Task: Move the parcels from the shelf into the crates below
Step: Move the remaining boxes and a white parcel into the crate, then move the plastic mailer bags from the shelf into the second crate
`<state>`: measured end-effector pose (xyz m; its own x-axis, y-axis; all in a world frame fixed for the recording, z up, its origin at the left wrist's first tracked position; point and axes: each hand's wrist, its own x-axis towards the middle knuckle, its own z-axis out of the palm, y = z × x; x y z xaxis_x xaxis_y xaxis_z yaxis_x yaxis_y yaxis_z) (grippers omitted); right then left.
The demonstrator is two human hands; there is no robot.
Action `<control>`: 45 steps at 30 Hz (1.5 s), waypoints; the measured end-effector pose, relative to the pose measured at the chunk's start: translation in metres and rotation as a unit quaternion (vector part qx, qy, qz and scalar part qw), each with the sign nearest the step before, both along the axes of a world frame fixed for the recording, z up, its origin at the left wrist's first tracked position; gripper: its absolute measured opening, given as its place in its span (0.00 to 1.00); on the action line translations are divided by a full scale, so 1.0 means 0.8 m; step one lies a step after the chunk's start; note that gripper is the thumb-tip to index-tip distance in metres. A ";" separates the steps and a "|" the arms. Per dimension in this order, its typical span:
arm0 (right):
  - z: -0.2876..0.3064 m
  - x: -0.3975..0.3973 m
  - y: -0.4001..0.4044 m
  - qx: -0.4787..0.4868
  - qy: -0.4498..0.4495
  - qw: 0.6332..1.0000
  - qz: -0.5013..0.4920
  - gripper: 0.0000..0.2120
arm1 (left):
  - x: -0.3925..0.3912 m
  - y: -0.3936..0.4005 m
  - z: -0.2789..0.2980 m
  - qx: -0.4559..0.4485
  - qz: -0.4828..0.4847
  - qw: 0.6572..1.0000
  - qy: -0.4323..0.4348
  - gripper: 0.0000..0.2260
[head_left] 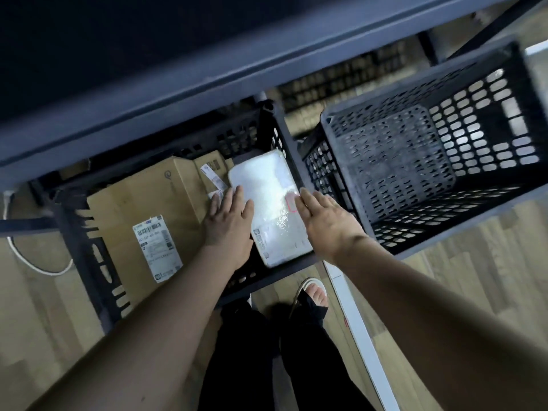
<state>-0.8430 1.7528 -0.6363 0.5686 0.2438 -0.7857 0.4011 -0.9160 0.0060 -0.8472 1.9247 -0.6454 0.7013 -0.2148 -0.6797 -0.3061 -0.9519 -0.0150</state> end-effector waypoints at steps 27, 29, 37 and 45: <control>0.639 0.010 0.016 0.250 -0.541 0.774 -0.214 0.27 | 0.024 -0.001 0.696 -0.345 0.073 0.862 -0.363 0.24; 0.654 0.013 0.016 0.251 -0.559 0.762 -0.211 0.27 | 0.028 -0.003 0.713 -0.353 0.060 0.852 -0.383 0.24; 0.679 0.027 -0.018 0.254 -0.552 0.765 -0.212 0.28 | 0.045 -0.020 0.732 -0.351 0.058 0.846 -0.398 0.24; 0.681 0.090 -0.120 0.307 -0.514 0.781 -0.178 0.28 | 0.088 -0.110 0.716 -0.355 0.114 0.824 -0.427 0.20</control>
